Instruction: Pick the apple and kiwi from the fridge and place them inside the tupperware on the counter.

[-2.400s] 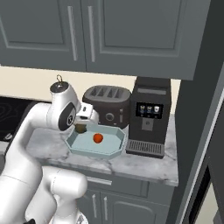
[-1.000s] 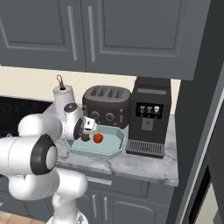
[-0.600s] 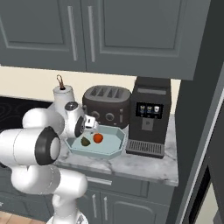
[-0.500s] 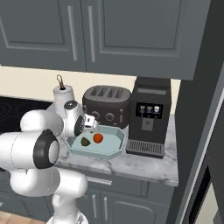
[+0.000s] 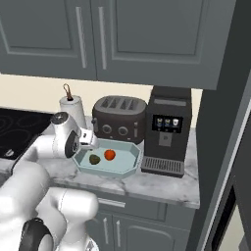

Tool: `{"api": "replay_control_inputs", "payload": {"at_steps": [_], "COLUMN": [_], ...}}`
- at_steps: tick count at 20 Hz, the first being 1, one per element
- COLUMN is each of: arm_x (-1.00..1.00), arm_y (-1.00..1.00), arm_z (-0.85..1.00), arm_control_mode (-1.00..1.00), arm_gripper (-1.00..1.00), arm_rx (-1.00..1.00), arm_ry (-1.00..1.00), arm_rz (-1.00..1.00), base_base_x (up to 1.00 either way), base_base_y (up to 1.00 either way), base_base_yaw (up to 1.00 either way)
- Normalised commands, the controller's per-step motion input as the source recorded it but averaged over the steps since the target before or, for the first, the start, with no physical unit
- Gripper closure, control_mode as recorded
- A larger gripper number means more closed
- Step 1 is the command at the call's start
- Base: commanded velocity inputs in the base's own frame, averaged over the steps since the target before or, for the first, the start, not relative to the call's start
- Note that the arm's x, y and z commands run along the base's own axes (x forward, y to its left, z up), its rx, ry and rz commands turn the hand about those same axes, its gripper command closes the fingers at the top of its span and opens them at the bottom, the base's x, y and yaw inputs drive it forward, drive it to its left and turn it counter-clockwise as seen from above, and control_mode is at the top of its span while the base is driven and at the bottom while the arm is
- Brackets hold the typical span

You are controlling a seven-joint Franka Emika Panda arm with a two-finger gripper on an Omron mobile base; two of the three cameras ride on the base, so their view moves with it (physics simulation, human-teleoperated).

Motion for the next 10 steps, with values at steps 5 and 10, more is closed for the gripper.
{"api": "replay_control_inputs", "payload": {"at_steps": [5, 10], "arm_x": [-0.66, -0.69], "arm_y": [0.61, 0.65], "arm_z": [0.86, 0.86], "arm_control_mode": [-1.00, -1.00], "arm_gripper": [-1.00, -1.00], "arm_rx": [-0.08, -0.13], "arm_ry": [-0.19, -0.26], "arm_rz": [0.00, 0.00], "base_base_x": [0.00, 0.00], "base_base_y": [0.00, 0.00], "base_base_yaw": [0.00, 0.00]}}
